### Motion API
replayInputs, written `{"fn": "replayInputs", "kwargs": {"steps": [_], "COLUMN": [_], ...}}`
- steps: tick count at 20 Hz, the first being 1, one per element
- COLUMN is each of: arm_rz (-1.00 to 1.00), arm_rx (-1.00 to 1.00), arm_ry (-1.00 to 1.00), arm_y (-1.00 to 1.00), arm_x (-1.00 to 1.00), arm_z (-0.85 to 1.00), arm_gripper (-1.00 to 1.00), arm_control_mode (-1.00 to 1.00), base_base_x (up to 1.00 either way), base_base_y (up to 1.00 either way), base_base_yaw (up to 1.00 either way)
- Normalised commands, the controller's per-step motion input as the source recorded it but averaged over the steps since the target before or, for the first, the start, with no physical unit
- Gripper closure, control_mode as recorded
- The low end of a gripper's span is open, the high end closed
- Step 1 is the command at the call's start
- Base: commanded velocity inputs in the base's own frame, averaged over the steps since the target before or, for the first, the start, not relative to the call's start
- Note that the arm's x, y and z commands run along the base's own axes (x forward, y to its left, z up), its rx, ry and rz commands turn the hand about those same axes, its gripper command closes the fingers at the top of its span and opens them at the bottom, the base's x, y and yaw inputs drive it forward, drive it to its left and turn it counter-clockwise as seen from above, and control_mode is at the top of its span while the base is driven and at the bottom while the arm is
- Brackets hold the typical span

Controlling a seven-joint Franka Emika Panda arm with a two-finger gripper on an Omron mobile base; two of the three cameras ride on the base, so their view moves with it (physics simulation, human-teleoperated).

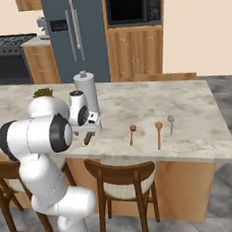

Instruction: Pick up the metallic utensils from the counter and place them in the open drawer. Make sure not to pick up any wooden utensils.

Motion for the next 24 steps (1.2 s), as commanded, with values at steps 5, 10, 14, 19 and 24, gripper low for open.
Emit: {"fn": "replayInputs", "kwargs": {"steps": [5,10,14,19,24], "arm_rz": [0.00,0.00,0.00,0.00,0.00], "arm_rx": [0.00,0.00,0.00,0.00,0.00], "arm_ry": [-0.01,0.00,0.00,0.00,0.00], "arm_y": [0.00,0.00,0.02,0.02,0.00], "arm_x": [0.42,0.10,0.00,0.00,0.03], "arm_z": [-0.27,-0.42,-0.52,-0.50,-0.04], "arm_gripper": [-1.00,-1.00,-1.00,1.00,1.00], "arm_control_mode": [-1.00,-1.00,-1.00,-1.00,-1.00], "base_base_x": [0.00,0.00,0.00,0.00,0.00], "base_base_y": [0.00,0.00,0.00,0.00,0.00], "base_base_yaw": [0.00,0.00,0.00,0.00,0.00]}}
